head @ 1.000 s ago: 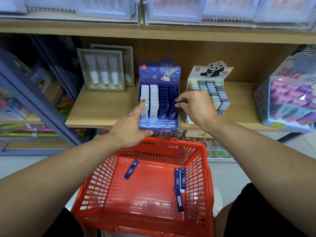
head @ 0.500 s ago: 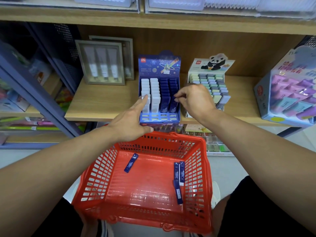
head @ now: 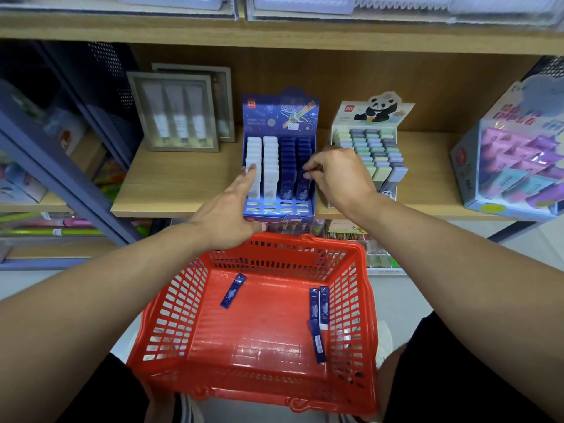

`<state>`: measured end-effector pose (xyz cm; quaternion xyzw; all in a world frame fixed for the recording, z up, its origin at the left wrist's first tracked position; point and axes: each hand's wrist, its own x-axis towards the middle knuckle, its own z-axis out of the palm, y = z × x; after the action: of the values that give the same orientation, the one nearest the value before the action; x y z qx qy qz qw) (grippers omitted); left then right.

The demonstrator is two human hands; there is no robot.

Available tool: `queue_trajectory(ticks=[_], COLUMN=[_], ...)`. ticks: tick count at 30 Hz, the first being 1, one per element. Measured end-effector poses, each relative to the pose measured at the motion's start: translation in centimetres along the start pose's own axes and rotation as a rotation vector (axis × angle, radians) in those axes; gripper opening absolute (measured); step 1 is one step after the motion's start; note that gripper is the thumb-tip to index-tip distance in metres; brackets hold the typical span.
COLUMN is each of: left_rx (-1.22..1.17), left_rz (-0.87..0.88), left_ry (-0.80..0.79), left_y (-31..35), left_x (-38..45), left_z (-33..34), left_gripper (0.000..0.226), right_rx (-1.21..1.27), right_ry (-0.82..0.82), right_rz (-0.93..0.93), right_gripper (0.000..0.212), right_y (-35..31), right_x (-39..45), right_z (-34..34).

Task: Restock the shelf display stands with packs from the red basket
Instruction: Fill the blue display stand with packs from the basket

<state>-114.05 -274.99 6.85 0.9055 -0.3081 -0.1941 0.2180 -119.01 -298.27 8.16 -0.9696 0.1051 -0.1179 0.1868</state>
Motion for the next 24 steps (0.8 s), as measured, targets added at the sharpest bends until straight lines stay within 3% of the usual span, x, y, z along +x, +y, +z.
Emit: queue_trajectory(ticks=[7,9,11,13,14,16,19,22,24], left_rx=[-0.025,-0.082,-0.118,-0.107,-0.065,0.051,0.220,0.357,0.421], left_rz=[0.031,0.007,-0.111,-0.205,-0.220,-0.185,-0.118,-0.175,-0.251], left_ry=[-0.008,0.094,0.292,0.370,0.328,0.128,-0.270,-0.563,-0.667], left_y=[0.1,0.4,0.2,-0.1,-0.1,-0.5,-1.8,-4.5,-6.4], left_x=[-0.5,-0.8,-0.8,-0.7,-0.8,-1.1,-1.6,-1.8,-1.7], left_z=[-0.2,-0.1,0.1,0.2,0.2,0.7,3.0,6.2,8.1], left_gripper=[0.115,0.110,0.088,0.039,0.019,0.014,0.024,0.027,0.038], right_rx=[-0.012,-0.068,-0.084,0.018,0.094,0.244,0.183,-0.259,-0.415], right_ry=[0.013,0.049,0.125,0.224,0.263,0.248,-0.002,-0.660,-0.979], right_rz=[-0.015,-0.039,-0.049,-0.152,-0.236,-0.371,-0.409,-0.367,-0.220], right_gripper=[0.015,0.018,0.018,0.017,0.018,0.016,0.011,0.009,0.020], right_y=[0.0,-0.4,-1.0,-1.7,-2.1,-2.6,-2.2,0.3,2.4], right_x=[-0.3,-0.8,-1.4,-2.2,-2.8,-4.5,-8.2,-10.7,-11.6], right_z=[-0.3,-0.7,-1.3,-1.8,-1.8,-0.8,3.1,8.4,11.9])
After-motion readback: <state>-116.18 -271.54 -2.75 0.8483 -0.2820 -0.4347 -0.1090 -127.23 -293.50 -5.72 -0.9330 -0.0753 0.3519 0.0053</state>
